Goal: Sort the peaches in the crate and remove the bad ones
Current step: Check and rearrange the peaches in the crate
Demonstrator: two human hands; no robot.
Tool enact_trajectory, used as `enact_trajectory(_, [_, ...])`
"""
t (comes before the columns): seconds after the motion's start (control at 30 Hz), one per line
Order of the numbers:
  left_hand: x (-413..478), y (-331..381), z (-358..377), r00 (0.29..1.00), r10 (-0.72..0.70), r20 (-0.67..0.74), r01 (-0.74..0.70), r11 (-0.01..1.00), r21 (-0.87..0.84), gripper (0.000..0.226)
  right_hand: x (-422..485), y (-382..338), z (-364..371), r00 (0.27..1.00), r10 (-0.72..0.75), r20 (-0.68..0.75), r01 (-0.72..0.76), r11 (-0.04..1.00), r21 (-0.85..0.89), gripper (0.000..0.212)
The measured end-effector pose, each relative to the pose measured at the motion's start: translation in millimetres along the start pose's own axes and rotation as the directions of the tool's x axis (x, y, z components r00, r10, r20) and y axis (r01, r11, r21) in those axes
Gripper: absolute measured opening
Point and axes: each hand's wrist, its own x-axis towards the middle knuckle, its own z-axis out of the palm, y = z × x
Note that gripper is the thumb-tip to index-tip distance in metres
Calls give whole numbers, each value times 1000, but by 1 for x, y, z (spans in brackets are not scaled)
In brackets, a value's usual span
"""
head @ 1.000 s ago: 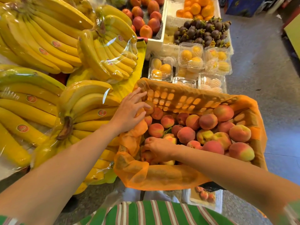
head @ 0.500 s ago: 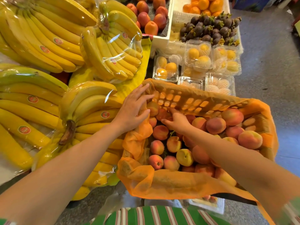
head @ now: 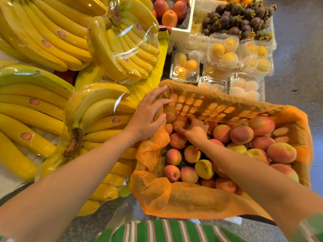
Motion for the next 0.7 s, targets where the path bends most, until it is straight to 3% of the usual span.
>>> enact_trajectory(0.23, [0, 2, -1, 1000, -4, -4, 4, 1000, 9, 43, -5, 15, -36, 978, -191, 81, 150, 921, 360, 55])
enact_trajectory(0.37, [-1, 4, -1, 1000, -9, -6, 9, 1000, 23, 41, -17, 6, -60, 933, -140, 332, -53, 859, 509, 27])
enact_trajectory(0.5, [-3, 5, -1, 1000, -21, -3, 21, 999, 45, 40, -24, 6, -68, 751, -172, 637, -362, 700, 615, 53])
enact_trajectory(0.6, [-4, 6, -1, 1000, -28, 0, 28, 999, 44, 40, -32, 7, -71, 662, -246, 708, -455, 619, 640, 64])
enact_trajectory(0.7, [-4, 7, -1, 1000, -31, 2, 31, 999, 44, 39, -33, 7, -68, 688, -267, 675, -433, 595, 677, 58])
